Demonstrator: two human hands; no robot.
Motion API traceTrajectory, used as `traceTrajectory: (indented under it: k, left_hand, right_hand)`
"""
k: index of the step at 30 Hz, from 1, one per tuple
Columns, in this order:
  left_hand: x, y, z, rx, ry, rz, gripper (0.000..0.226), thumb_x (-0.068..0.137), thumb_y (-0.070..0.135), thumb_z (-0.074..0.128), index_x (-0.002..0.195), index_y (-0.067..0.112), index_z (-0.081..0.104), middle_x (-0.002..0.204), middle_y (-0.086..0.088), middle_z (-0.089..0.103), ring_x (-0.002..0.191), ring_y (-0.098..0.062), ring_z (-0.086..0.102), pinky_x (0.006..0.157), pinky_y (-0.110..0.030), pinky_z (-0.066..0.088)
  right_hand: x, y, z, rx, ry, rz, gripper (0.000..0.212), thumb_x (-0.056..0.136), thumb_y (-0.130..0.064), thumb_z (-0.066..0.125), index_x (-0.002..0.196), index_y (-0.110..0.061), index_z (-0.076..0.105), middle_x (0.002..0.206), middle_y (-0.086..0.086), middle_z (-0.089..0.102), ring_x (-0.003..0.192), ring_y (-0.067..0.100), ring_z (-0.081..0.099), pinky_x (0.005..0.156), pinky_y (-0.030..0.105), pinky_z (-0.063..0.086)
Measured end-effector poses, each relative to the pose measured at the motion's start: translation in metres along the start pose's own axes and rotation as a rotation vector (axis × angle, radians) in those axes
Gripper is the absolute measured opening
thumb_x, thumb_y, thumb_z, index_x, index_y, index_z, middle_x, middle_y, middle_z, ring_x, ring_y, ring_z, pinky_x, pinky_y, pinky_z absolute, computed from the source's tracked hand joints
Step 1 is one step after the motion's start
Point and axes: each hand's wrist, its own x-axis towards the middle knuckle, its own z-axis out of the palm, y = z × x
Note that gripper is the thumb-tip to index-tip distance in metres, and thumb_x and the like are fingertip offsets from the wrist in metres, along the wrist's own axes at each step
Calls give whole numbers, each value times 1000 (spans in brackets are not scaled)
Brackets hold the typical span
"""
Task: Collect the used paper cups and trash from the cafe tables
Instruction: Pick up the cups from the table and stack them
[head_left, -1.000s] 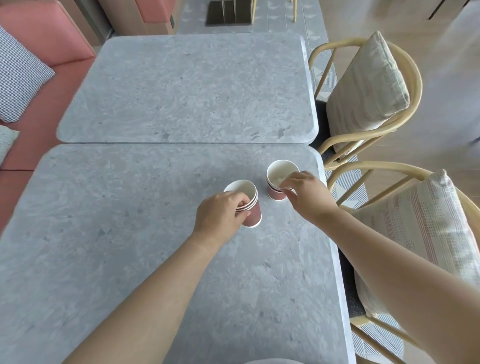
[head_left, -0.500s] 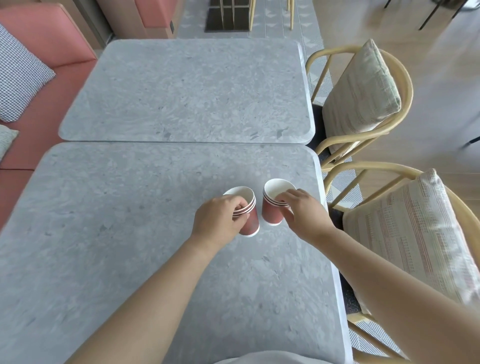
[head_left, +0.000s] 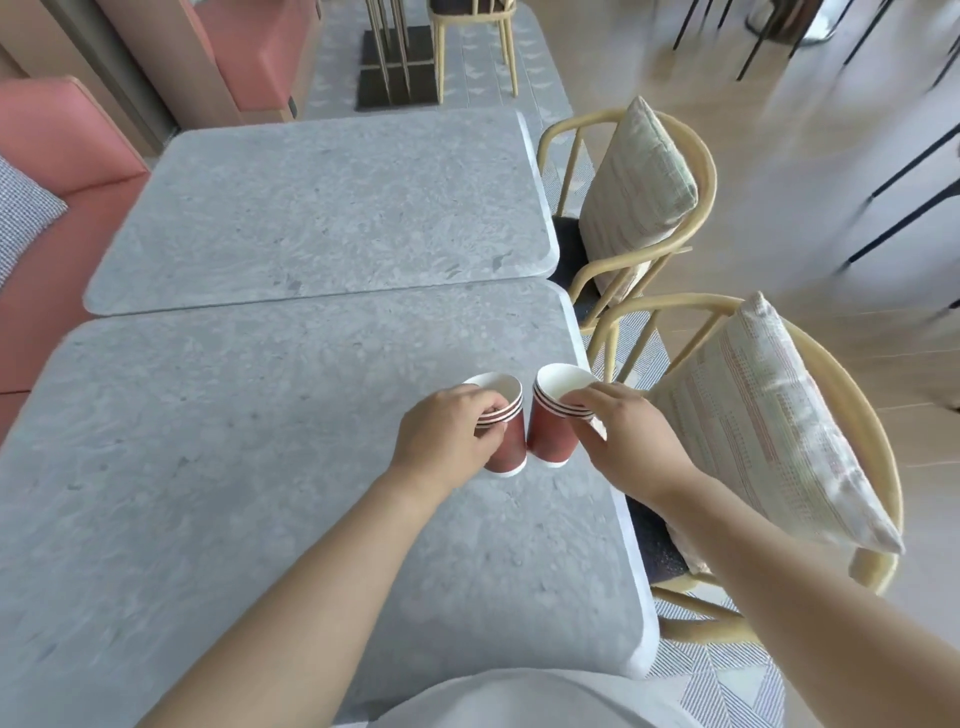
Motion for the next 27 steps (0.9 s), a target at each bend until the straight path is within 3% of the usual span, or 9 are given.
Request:
traceTrajectory:
  k: [6,17,27]
  left_hand:
    - [-7,62,17,-12,19,158,10,79,29,60,87,24,65,88,7,66,83,-19,60,64,-36,51]
    - [-57,232,74,-39,-98,509,16,79,33,62,95,31,66,93,10,69,85,-16,62,66,-29,50]
    - [-138,379,134,-147,-207,723,16,80,32,63,94,29,67,92,6,69,88,-19,62,72,-38,52]
  right_hand:
    - [-62,20,-39,-29,133,83,16,86,-13,59,101,-12,66,95,3,67,88,28,57,67,41,51]
    - [-231,64,-130,-101,306,312,16,86,-12,59,100,-13,67,92,6,67,88,30,59,68,42,51]
    - [-398,91,-203,-200,463,534,21,79,-1,63,97,-11,67,89,8,66,82,32,57,65,35,47]
